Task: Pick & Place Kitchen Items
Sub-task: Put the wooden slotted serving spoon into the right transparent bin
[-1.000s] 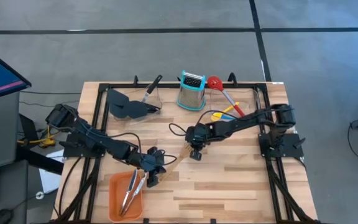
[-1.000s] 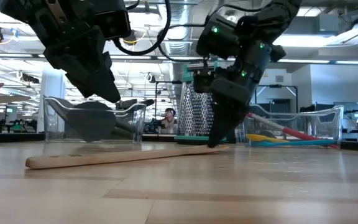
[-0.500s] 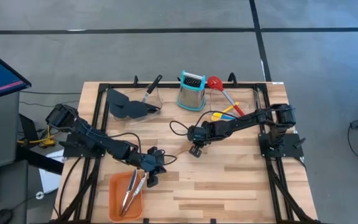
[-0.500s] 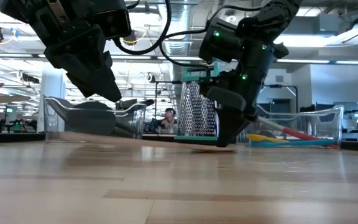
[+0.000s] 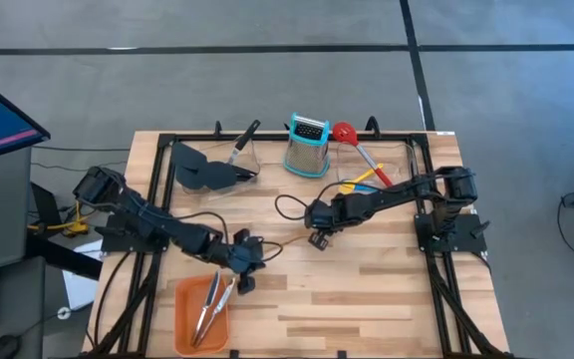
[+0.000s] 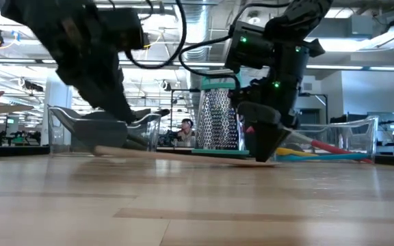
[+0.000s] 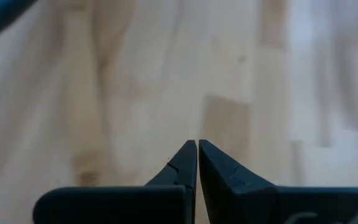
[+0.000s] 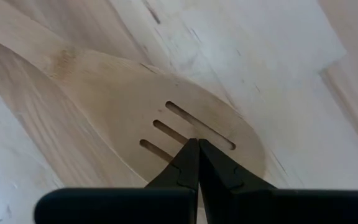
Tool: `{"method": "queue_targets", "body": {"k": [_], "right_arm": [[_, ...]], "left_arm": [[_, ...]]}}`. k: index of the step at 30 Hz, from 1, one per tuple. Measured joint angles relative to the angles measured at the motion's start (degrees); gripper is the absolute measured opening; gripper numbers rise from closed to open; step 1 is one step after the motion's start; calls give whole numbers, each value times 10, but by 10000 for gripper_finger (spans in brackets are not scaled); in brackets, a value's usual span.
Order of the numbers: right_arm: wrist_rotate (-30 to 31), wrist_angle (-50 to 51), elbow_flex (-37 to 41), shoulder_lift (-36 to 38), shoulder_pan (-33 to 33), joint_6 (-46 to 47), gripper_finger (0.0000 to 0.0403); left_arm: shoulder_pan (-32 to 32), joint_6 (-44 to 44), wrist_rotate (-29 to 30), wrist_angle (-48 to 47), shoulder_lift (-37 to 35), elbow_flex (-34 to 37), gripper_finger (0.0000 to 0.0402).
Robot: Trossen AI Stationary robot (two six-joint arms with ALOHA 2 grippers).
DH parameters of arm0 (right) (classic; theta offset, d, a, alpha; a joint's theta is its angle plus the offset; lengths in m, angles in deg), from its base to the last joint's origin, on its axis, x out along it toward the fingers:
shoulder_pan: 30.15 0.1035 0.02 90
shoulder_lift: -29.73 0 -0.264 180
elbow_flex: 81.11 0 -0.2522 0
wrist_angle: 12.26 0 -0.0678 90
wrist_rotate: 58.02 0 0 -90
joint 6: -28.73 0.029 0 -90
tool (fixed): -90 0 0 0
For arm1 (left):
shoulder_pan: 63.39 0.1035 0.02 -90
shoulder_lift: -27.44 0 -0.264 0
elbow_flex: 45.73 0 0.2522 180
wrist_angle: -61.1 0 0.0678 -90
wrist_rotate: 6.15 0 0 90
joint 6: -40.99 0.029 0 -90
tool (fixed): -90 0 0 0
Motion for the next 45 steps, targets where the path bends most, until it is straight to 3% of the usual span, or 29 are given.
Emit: {"method": "queue_targets", "body": {"k": [6, 19, 31, 35, 41, 45], "right_arm": [[25, 17, 0, -1, 9, 11, 0], [34, 12, 1, -1, 9, 11, 0], [35, 9, 1, -1, 3, 30, 0], [35, 8, 1, -1, 3, 30, 0], [34, 8, 1, -1, 3, 30, 0], [34, 8, 1, -2, 3, 30, 0]], "left_arm": [[30, 4, 12, -71, 0, 0, 2], [94, 102, 14, -83, 0, 0, 3], [115, 118, 14, -118, 0, 0, 4], [115, 120, 15, -120, 0, 0, 23], [115, 115, -20, -123, 0, 0, 84], [117, 113, -34, -158, 0, -34, 106]]}}
